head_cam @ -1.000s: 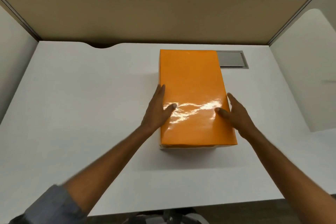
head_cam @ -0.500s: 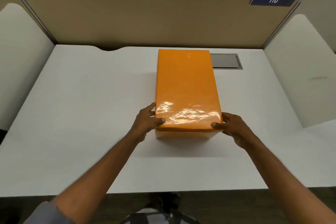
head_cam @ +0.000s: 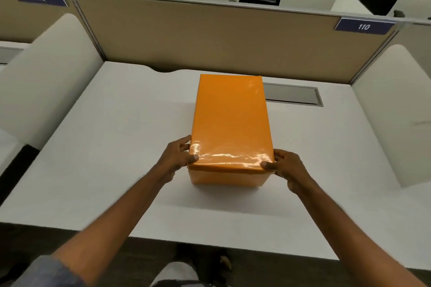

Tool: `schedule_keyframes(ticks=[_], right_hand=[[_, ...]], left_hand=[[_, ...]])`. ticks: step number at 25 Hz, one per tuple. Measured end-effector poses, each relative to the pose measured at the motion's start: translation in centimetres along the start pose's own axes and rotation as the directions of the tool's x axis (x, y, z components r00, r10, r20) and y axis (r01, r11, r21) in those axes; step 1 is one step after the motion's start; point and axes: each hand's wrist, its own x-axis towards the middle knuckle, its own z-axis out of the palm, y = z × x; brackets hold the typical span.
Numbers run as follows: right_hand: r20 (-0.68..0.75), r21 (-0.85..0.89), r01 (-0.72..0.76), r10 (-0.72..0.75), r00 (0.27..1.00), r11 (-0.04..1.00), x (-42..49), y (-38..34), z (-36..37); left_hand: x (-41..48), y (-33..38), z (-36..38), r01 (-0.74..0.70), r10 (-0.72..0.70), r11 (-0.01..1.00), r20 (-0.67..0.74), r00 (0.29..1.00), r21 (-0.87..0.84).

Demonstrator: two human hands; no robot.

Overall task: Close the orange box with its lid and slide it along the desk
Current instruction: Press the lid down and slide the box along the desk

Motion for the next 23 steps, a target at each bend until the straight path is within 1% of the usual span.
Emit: schedule_keyframes(ticks=[2, 4, 7, 9, 12, 16, 20, 23], right_hand=[[0.031, -0.008, 0.037, -0.037, 0.999, 0.999, 0.5, -1.4, 2.5], [0.075, -0.004, 0.073, -0.072, 0.995, 0.997, 1.2, -3.2, 5.6], [0.135, 0.016, 0.120, -0.121, 0.983, 0.993, 2.8, -6.7, 11.1], [0.171, 0.034, 0.147, -0.151, 0.974, 0.988, 3.9, -9.5, 15.4], [0.200, 0.046, 0.177, -0.183, 0.963, 0.983, 5.9, -13.5, 23.1], [0.203, 0.054, 0.204, -0.210, 0.956, 0.978, 8.1, -18.4, 33.5], [0.224, 0.008, 0.248, -0.243, 0.944, 0.969, 10.8, -21.4, 41.1], [0.242, -0.016, 0.242, -0.231, 0.942, 0.970, 12.8, -22.4, 45.0]], left_hand=[[-0.4, 0.6, -3.1, -0.006, 0.006, 1.000, -0.032, 0.999, -0.001], [-0.5, 1.5, -6.8, -0.014, 0.017, 0.999, -0.054, 0.998, 0.043], [-0.1, 3.2, -13.5, -0.051, 0.056, 0.995, -0.064, 0.996, 0.080], [0.8, 4.2, -18.1, -0.056, 0.065, 0.994, -0.099, 0.993, 0.092], [3.0, 5.7, -26.1, -0.015, 0.030, 0.996, -0.175, 0.984, 0.089], [7.0, 7.4, -36.0, 0.027, -0.001, 0.995, -0.262, 0.965, 0.096], [12.2, 7.8, -42.3, 0.036, 0.016, 0.990, -0.366, 0.930, 0.136], [15.8, 7.0, -45.1, 0.039, 0.047, 0.976, -0.379, 0.924, 0.216]])
